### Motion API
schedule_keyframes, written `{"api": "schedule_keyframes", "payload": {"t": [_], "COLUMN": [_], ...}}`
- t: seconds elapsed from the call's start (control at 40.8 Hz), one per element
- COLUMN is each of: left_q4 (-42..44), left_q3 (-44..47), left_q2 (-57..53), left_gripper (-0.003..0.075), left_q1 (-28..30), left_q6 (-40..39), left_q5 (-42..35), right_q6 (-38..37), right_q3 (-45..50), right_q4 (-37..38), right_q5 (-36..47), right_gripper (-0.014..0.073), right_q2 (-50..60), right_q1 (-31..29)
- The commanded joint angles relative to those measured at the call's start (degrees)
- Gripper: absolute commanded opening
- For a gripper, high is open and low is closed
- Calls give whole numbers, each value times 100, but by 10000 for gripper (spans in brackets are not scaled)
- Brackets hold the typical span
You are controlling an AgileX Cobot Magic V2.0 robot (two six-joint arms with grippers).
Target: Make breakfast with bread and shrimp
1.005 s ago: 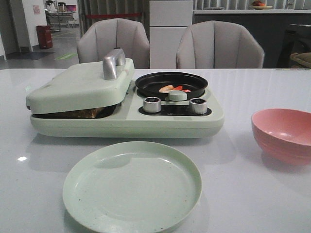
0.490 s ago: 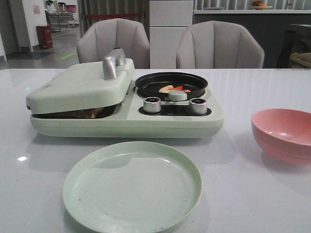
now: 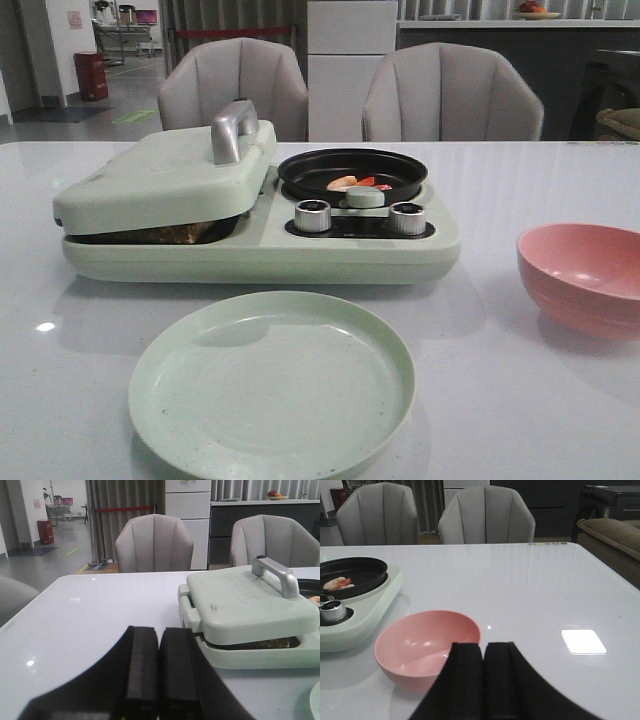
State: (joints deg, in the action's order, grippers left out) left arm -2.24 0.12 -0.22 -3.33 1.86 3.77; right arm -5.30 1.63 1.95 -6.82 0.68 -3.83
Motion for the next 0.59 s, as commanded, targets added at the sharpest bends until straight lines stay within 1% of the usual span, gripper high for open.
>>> {"api": "schedule_keyframes", "payload": {"t": [0.0,0.27,0.368,0.564], "left_q4": [-53,-53,-53,-53], "left_q3": [172,172,172,172], "left_q2": [-94,-94,-94,-94], "left_gripper": [101,101,101,101], "left_q1": [-31,-31,-31,-31], "left_q6": [-33,-33,-33,-33], "left_q5": [-505,-505,-505,-505], "right_q6": [26,27,27,32], "right_q3": [-99,-99,-99,-99], "right_q4": [-28,-375,-354,-40], "right_q5": [547,532,532,682], "right_gripper": [36,36,36,36], "right_q2": [109,113,113,113], "right_q1": [-6,49,215,235]}}
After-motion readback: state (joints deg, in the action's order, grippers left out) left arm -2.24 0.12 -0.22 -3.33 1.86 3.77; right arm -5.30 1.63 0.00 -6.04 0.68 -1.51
